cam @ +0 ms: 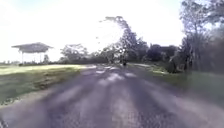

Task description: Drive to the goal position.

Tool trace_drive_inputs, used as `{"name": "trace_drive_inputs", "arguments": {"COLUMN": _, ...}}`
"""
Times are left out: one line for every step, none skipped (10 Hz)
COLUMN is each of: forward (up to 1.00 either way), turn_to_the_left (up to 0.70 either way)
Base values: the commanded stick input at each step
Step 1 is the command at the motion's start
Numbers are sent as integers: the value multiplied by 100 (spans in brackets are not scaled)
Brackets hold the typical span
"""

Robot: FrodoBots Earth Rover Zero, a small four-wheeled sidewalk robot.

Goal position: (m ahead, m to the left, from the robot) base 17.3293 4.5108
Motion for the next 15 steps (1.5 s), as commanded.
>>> {"name": "trace_drive_inputs", "arguments": {"forward": 70, "turn_to_the_left": 0}}
{"name": "trace_drive_inputs", "arguments": {"forward": 70, "turn_to_the_left": 0}}
{"name": "trace_drive_inputs", "arguments": {"forward": 70, "turn_to_the_left": 0}}
{"name": "trace_drive_inputs", "arguments": {"forward": 70, "turn_to_the_left": 0}}
{"name": "trace_drive_inputs", "arguments": {"forward": 70, "turn_to_the_left": 0}}
{"name": "trace_drive_inputs", "arguments": {"forward": 70, "turn_to_the_left": 0}}
{"name": "trace_drive_inputs", "arguments": {"forward": 70, "turn_to_the_left": -33}}
{"name": "trace_drive_inputs", "arguments": {"forward": 70, "turn_to_the_left": -21}}
{"name": "trace_drive_inputs", "arguments": {"forward": 70, "turn_to_the_left": -9}}
{"name": "trace_drive_inputs", "arguments": {"forward": 70, "turn_to_the_left": 0}}
{"name": "trace_drive_inputs", "arguments": {"forward": 70, "turn_to_the_left": 0}}
{"name": "trace_drive_inputs", "arguments": {"forward": 70, "turn_to_the_left": 0}}
{"name": "trace_drive_inputs", "arguments": {"forward": 70, "turn_to_the_left": 0}}
{"name": "trace_drive_inputs", "arguments": {"forward": 70, "turn_to_the_left": 0}}
{"name": "trace_drive_inputs", "arguments": {"forward": 70, "turn_to_the_left": 0}}
